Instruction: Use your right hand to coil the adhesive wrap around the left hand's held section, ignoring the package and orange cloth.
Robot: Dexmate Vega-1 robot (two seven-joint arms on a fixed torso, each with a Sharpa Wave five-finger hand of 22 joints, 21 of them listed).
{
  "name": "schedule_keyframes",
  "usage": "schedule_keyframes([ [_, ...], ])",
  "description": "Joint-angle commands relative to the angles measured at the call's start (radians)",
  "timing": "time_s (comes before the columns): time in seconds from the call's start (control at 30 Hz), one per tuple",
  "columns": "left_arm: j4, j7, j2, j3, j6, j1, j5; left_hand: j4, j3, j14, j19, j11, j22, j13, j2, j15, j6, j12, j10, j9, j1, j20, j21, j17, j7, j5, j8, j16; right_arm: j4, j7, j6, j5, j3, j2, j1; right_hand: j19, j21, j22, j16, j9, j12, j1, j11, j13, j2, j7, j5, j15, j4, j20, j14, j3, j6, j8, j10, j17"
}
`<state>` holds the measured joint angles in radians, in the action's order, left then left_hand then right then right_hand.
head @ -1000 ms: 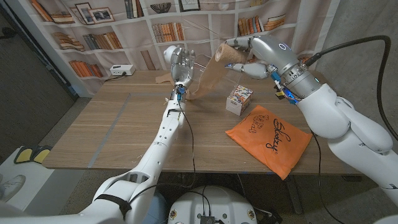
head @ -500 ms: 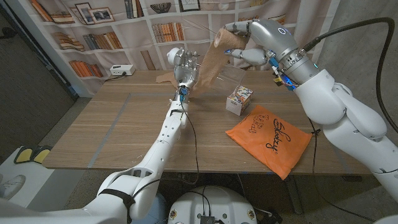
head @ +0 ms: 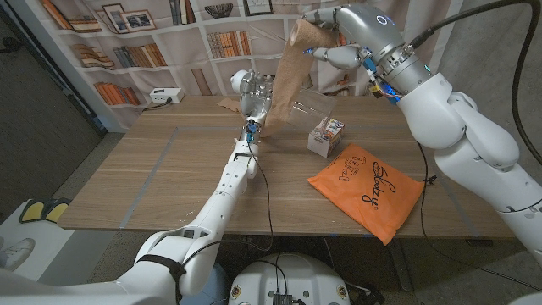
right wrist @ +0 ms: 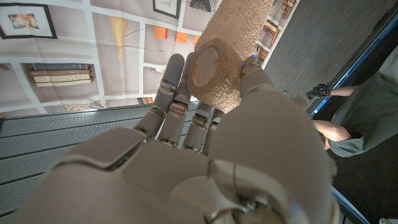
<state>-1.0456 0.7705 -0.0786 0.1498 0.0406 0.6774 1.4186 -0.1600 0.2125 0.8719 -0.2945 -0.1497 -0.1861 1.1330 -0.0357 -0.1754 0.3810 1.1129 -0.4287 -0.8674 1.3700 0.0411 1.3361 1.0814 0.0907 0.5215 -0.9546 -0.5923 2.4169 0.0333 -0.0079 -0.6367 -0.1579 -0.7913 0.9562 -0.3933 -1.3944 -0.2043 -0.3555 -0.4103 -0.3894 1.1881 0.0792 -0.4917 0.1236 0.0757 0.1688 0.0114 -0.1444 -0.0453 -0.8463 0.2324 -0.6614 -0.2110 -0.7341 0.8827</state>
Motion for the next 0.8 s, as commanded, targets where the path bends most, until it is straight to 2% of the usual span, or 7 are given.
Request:
schedule_keyframes([
  [0.03, -0.037, 0.009, 0.01, -0.001, -0.046, 0.026, 0.001, -0.001, 0.006, 0.053, 0.003, 0.001, 0.0, 0.005, -0.088, -0.043, 0.007, -0.001, -0.003, 0.0, 0.088, -0.002, 0.005, 0.004, 0.001, -0.002, -0.005, 0.0, -0.065, -0.005, -0.015, 0.003, -0.049, -0.006, -0.14, 0.002, -0.007, 0.001, -0.002, -0.003, -0.028, 0.007, 0.118, -0.052, 0.021, 0.089, 0.007, 0.227, -0.004, -0.149, -0.107, 0.107, -0.093, -0.002, -0.127, 0.003],
  [0.27, -0.086, 0.018, 0.02, 0.007, -0.063, 0.045, 0.006, 0.0, 0.005, 0.054, 0.004, -0.001, 0.0, 0.007, -0.088, -0.043, 0.003, -0.002, -0.003, -0.002, 0.088, -0.002, 0.005, 0.004, -0.002, -0.003, -0.007, 0.0, -0.115, -0.018, -0.05, 0.011, -0.094, 0.011, -0.226, 0.005, -0.013, 0.003, 0.003, -0.003, -0.028, 0.005, 0.119, -0.052, 0.021, 0.088, 0.007, 0.227, -0.003, -0.149, -0.109, 0.108, -0.095, -0.002, -0.131, 0.001],
  [0.53, -0.134, 0.001, 0.032, 0.009, -0.071, 0.078, 0.02, 0.0, 0.005, 0.055, 0.005, 0.001, 0.0, 0.006, -0.088, -0.043, 0.002, -0.005, -0.003, 0.001, 0.089, -0.002, 0.006, 0.005, -0.003, -0.004, -0.008, 0.001, -0.187, -0.021, -0.009, 0.041, -0.132, -0.004, -0.307, 0.008, -0.016, 0.005, 0.006, -0.004, -0.027, 0.004, 0.118, -0.053, 0.021, 0.093, 0.007, 0.227, -0.003, -0.149, -0.11, 0.109, -0.092, -0.001, -0.128, 0.002],
  [0.8, -0.168, -0.007, 0.041, 0.017, -0.081, 0.091, 0.031, 0.0, 0.004, 0.055, 0.005, 0.0, 0.0, 0.009, -0.088, -0.043, -0.005, -0.006, -0.003, -0.005, 0.09, -0.003, 0.007, 0.004, -0.005, -0.005, -0.012, 0.002, -0.287, -0.054, 0.053, 0.135, -0.148, -0.026, -0.375, 0.025, -0.018, 0.007, 0.015, -0.005, -0.028, 0.002, 0.117, -0.064, 0.019, 0.103, 0.006, 0.227, -0.004, -0.151, -0.101, 0.111, -0.085, 0.002, -0.12, 0.002],
])
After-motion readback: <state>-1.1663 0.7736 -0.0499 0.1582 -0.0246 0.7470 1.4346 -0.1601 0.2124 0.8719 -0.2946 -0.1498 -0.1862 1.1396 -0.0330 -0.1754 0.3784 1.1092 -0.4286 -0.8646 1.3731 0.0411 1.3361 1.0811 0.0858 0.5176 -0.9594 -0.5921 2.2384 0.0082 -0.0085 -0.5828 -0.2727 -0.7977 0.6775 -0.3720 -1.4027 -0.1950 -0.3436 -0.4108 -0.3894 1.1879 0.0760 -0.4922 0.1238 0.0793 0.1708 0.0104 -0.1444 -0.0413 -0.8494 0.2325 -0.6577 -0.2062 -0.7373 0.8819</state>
